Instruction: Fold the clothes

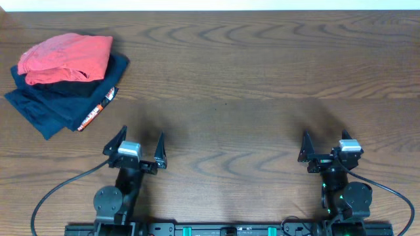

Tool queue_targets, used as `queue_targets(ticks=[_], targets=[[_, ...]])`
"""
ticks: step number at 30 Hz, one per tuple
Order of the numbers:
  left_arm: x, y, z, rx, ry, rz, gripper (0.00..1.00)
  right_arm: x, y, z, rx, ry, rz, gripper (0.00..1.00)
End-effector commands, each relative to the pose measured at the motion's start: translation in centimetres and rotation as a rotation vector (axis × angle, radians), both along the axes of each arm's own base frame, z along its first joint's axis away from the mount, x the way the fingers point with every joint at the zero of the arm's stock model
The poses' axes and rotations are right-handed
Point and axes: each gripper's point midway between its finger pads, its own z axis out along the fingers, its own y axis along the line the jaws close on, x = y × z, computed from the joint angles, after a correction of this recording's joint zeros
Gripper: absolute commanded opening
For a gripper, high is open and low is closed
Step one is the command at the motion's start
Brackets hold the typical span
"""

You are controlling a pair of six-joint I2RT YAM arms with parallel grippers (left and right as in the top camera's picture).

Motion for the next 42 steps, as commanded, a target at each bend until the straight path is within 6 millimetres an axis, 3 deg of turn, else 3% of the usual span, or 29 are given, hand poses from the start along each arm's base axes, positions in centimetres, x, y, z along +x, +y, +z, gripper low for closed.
queue_targets(ticks=[1,4,9,15,20,42], targets=[[0.0,0.2,0.6,0.102,-0.075,0.019,0.98,0.0,-0.2,-0.1,-0.016,0.003,-0.004,0.99],[0.1,0.3,0.2,0.168,-0.071,0.023,0.98,0.0,-0.2,-0.1,-0.016,0.004,-0.004,0.99],[-0.1,0.6,-4.8,0.134,0.147,0.025,0.98,0.0,-0.2,-0.1,-0.016,0.004,-0.004,0.99],[0.0,1.1,-4.8,0.071,0.160,0.059,0.98,0.0,-0.2,-0.1,-0.016,0.004,-0.004,0.99],[0.2,3.3,-5.0,-0.056,0.186,0.196,0.98,0.0,-0.2,-0.1,-0.016,0.004,-0.004,0.99],[0.2,3.2,-5.1,-0.052,0.189,0.189,0.98,0.0,-0.2,-0.1,-0.016,0.004,-0.004,0.99]])
